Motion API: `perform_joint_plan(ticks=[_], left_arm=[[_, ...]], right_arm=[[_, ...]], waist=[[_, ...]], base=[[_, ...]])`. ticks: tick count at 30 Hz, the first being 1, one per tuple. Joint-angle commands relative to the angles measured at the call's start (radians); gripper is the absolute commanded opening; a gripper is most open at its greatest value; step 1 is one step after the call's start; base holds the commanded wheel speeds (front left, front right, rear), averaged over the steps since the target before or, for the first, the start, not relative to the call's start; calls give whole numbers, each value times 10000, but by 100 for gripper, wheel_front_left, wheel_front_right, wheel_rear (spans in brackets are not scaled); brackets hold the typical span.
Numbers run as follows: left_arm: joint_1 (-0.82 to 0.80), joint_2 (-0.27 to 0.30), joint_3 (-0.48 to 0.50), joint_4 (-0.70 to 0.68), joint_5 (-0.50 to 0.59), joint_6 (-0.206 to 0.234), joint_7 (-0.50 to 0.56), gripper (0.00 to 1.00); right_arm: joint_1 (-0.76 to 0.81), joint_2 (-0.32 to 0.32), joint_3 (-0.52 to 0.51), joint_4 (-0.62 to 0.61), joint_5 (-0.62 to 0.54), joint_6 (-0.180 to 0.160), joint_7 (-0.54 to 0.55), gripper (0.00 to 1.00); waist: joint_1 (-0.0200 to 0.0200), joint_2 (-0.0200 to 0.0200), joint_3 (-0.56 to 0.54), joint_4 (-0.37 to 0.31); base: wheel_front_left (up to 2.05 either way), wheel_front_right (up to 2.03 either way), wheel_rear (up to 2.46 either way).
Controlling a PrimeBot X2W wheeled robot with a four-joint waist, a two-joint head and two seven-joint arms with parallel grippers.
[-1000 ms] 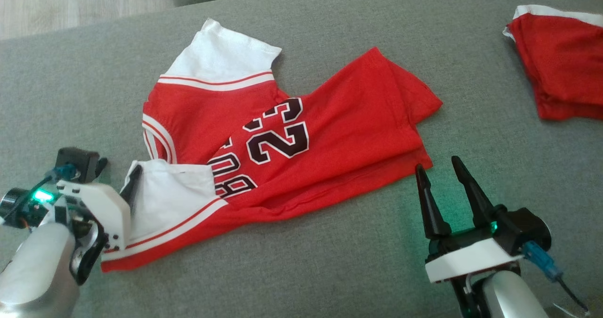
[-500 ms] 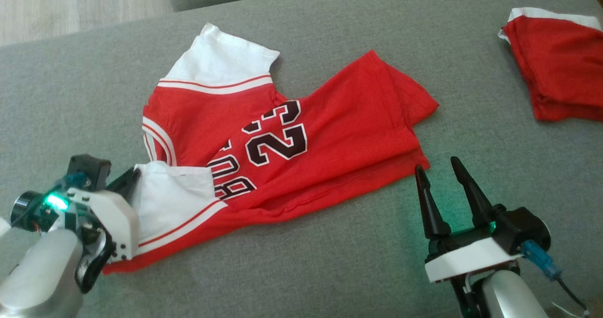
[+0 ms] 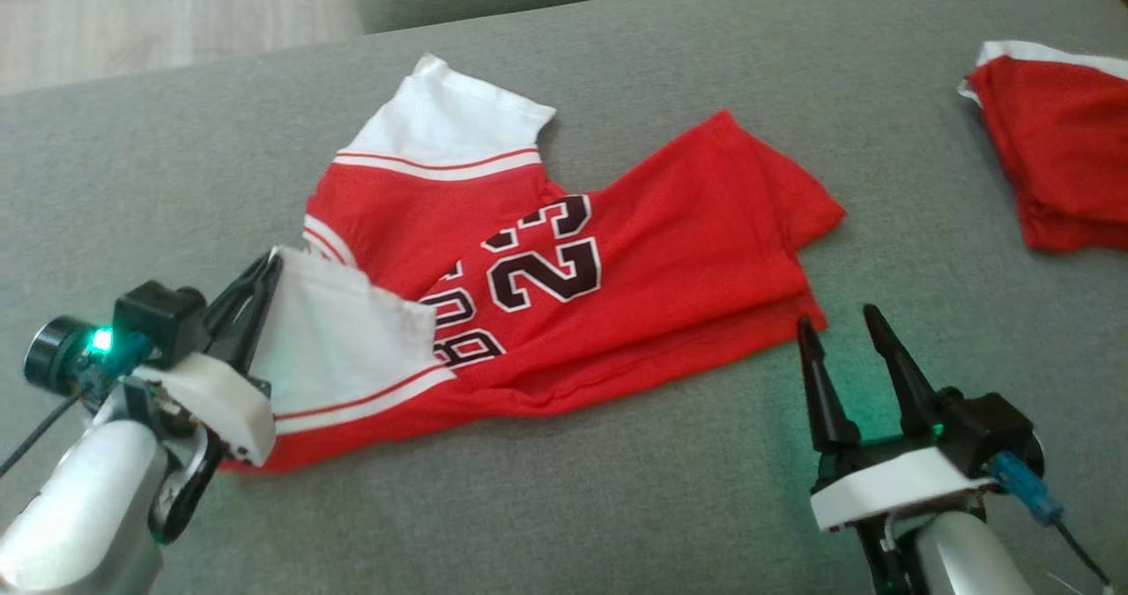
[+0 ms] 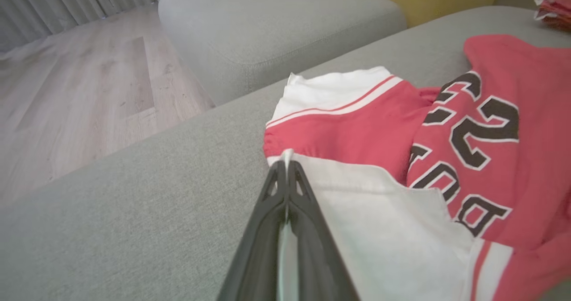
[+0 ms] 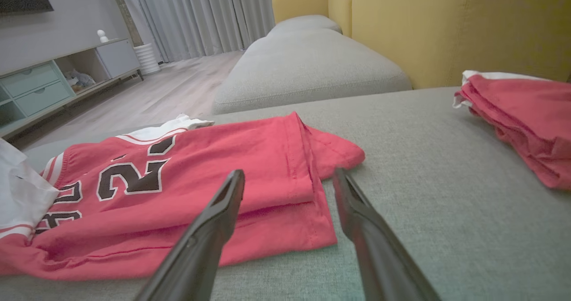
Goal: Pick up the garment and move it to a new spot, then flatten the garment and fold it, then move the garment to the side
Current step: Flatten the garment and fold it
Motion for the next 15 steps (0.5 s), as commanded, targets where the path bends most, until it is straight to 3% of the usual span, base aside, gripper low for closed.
perform_joint_plan(ticks=[1, 15], left_arm=[[-269, 549, 519, -365, 68, 89, -124, 0], [234, 1008, 683, -3047, 510, 945, -367, 0]], right_arm=[[-236, -41, 200, -194, 128, -7, -38, 100], [-1313, -670, 271, 1976, 569, -7, -38, 100]], waist=[[0, 0, -25, 101], [0, 0, 108, 715]], base=[[0, 0, 0], [0, 0, 0]])
